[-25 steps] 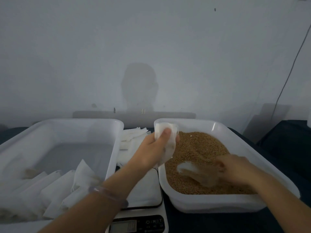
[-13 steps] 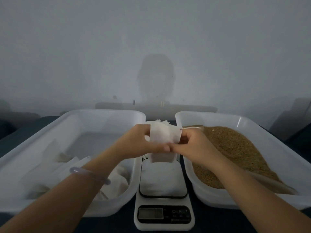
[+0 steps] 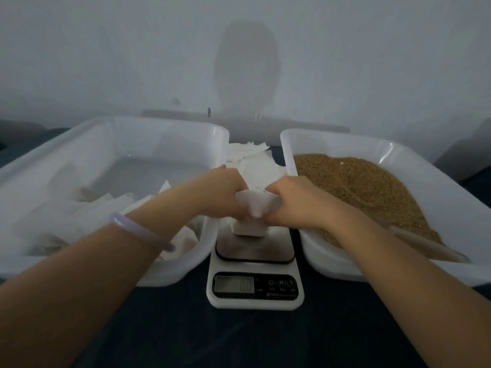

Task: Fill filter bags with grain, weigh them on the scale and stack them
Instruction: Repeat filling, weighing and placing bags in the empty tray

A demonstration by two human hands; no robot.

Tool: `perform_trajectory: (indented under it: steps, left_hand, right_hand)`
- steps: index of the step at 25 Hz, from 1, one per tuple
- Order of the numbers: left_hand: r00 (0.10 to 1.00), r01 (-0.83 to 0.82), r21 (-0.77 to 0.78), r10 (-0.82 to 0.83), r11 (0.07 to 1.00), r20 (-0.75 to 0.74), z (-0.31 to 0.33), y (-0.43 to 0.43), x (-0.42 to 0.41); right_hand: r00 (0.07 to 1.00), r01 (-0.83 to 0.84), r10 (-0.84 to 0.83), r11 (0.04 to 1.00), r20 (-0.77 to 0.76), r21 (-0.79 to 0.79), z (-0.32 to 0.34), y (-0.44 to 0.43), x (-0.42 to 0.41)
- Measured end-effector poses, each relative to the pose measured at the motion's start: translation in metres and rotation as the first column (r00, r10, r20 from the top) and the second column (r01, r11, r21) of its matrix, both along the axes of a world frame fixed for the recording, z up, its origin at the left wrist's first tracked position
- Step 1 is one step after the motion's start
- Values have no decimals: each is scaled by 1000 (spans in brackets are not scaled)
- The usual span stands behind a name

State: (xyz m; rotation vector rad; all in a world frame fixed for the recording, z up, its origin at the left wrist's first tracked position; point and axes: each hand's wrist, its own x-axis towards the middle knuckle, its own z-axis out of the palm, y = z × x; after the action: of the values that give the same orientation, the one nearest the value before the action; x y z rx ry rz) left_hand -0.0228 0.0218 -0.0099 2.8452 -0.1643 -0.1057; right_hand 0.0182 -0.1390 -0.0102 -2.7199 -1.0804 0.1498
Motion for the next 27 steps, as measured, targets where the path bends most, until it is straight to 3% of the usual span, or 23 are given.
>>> perform_trajectory:
  steps: [5, 17, 19, 23, 27]
  left_hand:
    - [999, -17, 97, 22, 995, -47, 4, -11, 5]
    - [1000, -3, -63, 2, 998, -12, -5, -4, 2]
    - [999, 15, -73, -13, 997, 36, -7, -4, 1]
    - [997, 31, -267, -9, 963, 82, -7, 1, -3]
    - [996, 52, -334, -23, 941, 91, -7, 1, -5]
  right_hand:
    - [999, 25, -23, 997, 30, -79, 2, 3, -5]
    - [999, 37, -39, 997, -23, -61, -2, 4, -4]
    - [999, 34, -34, 999, -23, -17, -4, 2, -1]
    - [973, 65, -15, 975, -229, 214, -5, -6, 1]
    - [970, 68, 0, 961, -244, 270, -8, -7, 5]
